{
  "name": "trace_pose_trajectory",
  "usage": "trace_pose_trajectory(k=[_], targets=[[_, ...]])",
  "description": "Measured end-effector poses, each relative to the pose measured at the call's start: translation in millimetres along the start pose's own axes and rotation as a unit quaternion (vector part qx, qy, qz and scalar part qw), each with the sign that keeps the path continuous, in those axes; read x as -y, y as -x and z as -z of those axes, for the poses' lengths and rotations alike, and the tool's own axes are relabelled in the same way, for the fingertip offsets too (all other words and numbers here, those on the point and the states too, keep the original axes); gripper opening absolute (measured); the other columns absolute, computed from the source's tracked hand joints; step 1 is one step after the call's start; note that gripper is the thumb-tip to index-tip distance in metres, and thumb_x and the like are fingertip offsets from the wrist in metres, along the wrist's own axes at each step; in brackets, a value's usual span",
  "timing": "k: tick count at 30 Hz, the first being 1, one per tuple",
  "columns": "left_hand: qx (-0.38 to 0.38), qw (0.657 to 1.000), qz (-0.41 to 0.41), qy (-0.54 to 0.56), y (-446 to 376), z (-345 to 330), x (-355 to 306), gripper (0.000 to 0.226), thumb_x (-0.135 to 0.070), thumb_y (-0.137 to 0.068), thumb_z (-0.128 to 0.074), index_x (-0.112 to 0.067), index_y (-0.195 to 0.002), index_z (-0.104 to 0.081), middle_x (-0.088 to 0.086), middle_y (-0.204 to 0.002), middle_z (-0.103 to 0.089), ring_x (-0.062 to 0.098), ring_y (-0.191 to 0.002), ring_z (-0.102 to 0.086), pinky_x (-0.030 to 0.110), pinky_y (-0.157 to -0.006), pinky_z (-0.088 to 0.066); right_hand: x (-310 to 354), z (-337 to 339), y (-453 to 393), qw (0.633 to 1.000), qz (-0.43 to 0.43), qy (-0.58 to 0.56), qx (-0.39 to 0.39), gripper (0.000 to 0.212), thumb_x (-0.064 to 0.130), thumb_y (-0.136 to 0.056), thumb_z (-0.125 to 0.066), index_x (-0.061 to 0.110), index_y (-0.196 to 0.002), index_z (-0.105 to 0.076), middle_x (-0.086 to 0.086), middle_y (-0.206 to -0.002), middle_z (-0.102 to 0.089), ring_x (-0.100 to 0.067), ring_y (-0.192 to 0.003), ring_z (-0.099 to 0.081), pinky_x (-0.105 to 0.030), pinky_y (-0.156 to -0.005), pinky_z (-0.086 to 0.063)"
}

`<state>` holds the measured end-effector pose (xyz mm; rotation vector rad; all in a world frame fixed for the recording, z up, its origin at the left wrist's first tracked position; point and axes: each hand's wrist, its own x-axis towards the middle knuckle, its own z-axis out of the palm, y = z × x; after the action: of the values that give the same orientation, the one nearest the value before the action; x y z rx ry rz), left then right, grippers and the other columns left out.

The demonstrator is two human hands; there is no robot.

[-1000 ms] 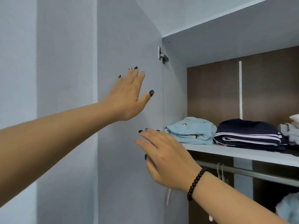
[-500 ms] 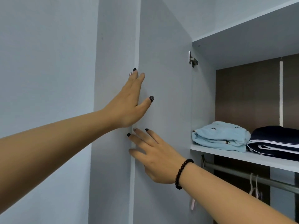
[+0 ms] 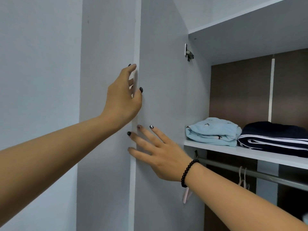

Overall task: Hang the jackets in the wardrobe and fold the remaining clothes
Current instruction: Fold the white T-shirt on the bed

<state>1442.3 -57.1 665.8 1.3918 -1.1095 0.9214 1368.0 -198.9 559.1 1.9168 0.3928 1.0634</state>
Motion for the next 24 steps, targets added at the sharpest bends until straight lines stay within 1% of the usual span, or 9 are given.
trace_pose_trajectory(k=[4, 7, 10, 14, 16, 18, 20, 22, 24], targets=[[-0.007, 0.998, -0.035, 0.047, 13, -16, -19, 0.057, -0.009, -0.092, -0.062, -0.02, -0.142, -0.039, -0.006, -0.151, -0.04, 0.011, -0.128, -0.051, 0.018, -0.103, -0.044, -11, 4, 27, 0.999, 0.0, -0.017, -0.028, 0.056, 0.001, -0.083, -0.047, 0.018, -0.136, -0.048, -0.014, -0.156, -0.027, -0.038, -0.145, -0.016, -0.05, -0.117, -0.019], [-0.001, 0.989, -0.037, 0.142, 18, -28, -36, 0.063, -0.006, -0.088, -0.068, -0.018, -0.142, -0.039, -0.005, -0.15, -0.04, 0.013, -0.127, -0.053, 0.02, -0.102, -0.045, -23, 7, 53, 0.999, 0.001, -0.016, -0.047, 0.06, -0.001, -0.086, -0.041, 0.02, -0.141, -0.038, -0.012, -0.157, -0.02, -0.037, -0.146, -0.014, -0.049, -0.119, -0.015], [0.028, 0.98, -0.03, 0.197, 20, -42, -51, 0.068, -0.011, -0.084, -0.074, -0.019, -0.142, -0.038, -0.006, -0.147, -0.042, 0.012, -0.128, -0.051, 0.031, -0.1, -0.05, -38, 13, 82, 0.999, 0.0, -0.014, -0.038, 0.066, -0.001, -0.087, -0.039, 0.024, -0.147, -0.028, -0.01, -0.159, -0.012, -0.037, -0.146, -0.013, -0.049, -0.119, -0.015], [0.055, 0.974, -0.031, 0.217, 15, -72, -69, 0.077, -0.021, -0.084, -0.074, -0.026, -0.147, -0.031, -0.006, -0.153, -0.034, 0.01, -0.129, -0.047, 0.03, -0.106, -0.045, -55, 31, 119, 1.0, -0.012, -0.006, -0.013, 0.076, 0.001, -0.082, -0.051, 0.025, -0.148, -0.023, -0.009, -0.159, -0.011, -0.035, -0.146, -0.013, -0.048, -0.119, -0.017], [0.082, 0.97, -0.014, 0.226, 12, -92, -75, 0.082, -0.031, -0.085, -0.072, -0.033, -0.15, -0.021, -0.008, -0.158, -0.023, 0.009, -0.137, -0.038, 0.035, -0.11, -0.038, -61, 43, 137, 1.0, -0.026, 0.003, 0.004, 0.07, 0.006, -0.085, -0.051, 0.026, -0.147, -0.024, -0.009, -0.158, -0.012, -0.033, -0.147, -0.014, -0.048, -0.119, -0.017], [0.12, 0.969, 0.001, 0.214, 10, -114, -81, 0.089, -0.05, -0.084, -0.064, -0.041, -0.152, -0.007, -0.012, -0.162, -0.007, 0.012, -0.147, -0.02, 0.043, -0.116, -0.026, -69, 54, 159, 0.999, -0.041, 0.017, 0.023, 0.066, 0.012, -0.087, -0.051, 0.026, -0.147, -0.024, -0.008, -0.158, -0.012, -0.032, -0.146, -0.015, -0.047, -0.119, -0.017], [0.159, 0.969, 0.001, 0.186, 11, -137, -88, 0.097, -0.066, -0.077, -0.054, -0.045, -0.15, 0.006, -0.012, -0.162, 0.007, 0.016, -0.15, -0.002, 0.047, -0.117, -0.015, -76, 65, 181, 0.997, -0.057, 0.036, 0.049, 0.072, 0.014, -0.084, -0.055, 0.026, -0.148, -0.023, -0.007, -0.158, -0.01, -0.032, -0.146, -0.015, -0.047, -0.12, -0.015], [0.204, 0.962, -0.007, 0.183, 15, -162, -97, 0.101, -0.069, -0.077, -0.055, -0.05, -0.147, 0.014, -0.011, -0.162, 0.015, 0.019, -0.15, 0.007, 0.05, -0.117, -0.011, -83, 75, 204, 0.993, -0.074, 0.055, 0.077, 0.08, 0.018, -0.081, -0.058, 0.025, -0.151, -0.019, -0.007, -0.159, -0.008, -0.031, -0.146, -0.016, -0.046, -0.12, -0.015], [0.242, 0.952, -0.017, 0.188, 19, -189, -109, 0.107, -0.061, -0.079, -0.066, -0.052, -0.145, 0.019, -0.011, -0.161, 0.018, 0.021, -0.149, 0.011, 0.052, -0.118, -0.01, -90, 82, 227, 0.988, -0.097, 0.067, 0.104, 0.084, 0.02, -0.079, -0.06, 0.024, -0.151, -0.017, -0.008, -0.159, -0.009, -0.032, -0.145, -0.018, -0.049, -0.119, -0.016]])
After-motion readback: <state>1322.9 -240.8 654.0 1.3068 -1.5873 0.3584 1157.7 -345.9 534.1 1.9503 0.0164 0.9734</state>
